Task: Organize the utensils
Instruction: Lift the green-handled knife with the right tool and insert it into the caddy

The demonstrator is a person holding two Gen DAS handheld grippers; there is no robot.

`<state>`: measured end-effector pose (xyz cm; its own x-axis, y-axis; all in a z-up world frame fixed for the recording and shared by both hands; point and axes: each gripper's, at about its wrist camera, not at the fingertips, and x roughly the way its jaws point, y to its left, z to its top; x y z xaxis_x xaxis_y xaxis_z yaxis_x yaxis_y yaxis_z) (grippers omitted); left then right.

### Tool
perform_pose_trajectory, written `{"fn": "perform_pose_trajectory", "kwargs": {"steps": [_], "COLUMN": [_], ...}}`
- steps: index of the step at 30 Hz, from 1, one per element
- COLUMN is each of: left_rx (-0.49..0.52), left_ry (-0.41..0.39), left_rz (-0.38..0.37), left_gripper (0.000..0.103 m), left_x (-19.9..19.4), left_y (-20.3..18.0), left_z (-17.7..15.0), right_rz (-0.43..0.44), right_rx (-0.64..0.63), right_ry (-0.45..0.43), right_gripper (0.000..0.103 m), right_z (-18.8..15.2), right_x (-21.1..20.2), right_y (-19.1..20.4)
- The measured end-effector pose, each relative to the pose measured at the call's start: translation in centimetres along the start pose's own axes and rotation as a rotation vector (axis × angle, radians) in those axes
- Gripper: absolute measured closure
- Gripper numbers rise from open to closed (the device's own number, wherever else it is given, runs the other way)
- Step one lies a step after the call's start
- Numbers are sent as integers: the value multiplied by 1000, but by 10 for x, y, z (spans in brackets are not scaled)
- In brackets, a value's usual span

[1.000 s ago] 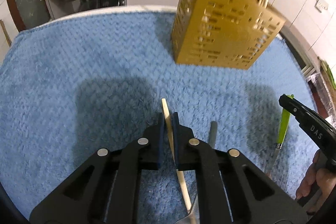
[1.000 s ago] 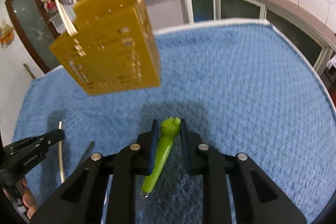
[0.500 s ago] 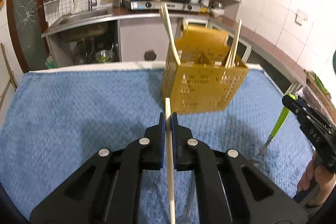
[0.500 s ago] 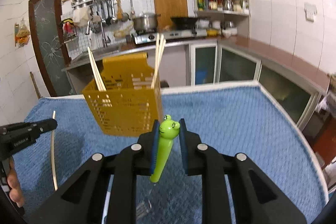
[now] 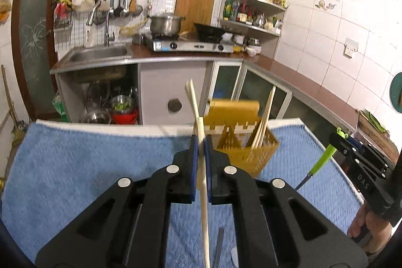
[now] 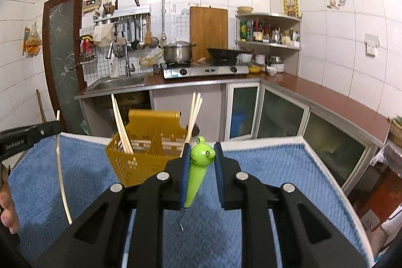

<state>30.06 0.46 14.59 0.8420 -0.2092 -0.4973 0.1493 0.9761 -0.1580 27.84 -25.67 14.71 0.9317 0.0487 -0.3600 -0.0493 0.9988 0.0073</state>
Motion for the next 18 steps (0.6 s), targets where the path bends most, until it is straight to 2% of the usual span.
{"fn": "perform_pose_trajectory", "kwargs": {"steps": [6, 11, 15, 18], "left_rx": [12, 53, 108, 93], "left_ry": [-76, -179, -261, -288], "left_rz": [-6, 10, 36, 23], "left_gripper": [99, 99, 99, 99], "left_x": [-4, -3, 13, 30], "left_y": [-15, -32, -46, -46], "left_z": [55, 99, 114, 118], "right_rz": [-16, -42, -43, -35], "right_rx": [-28, -62, -68, -70], "right_ry": [-59, -115, -127, -124], "right_gripper": [84, 84, 84, 84], "right_z": [42, 82, 93, 93], "right_x": [-4, 2, 18, 33], "right_y": [2, 7, 11, 15]}}
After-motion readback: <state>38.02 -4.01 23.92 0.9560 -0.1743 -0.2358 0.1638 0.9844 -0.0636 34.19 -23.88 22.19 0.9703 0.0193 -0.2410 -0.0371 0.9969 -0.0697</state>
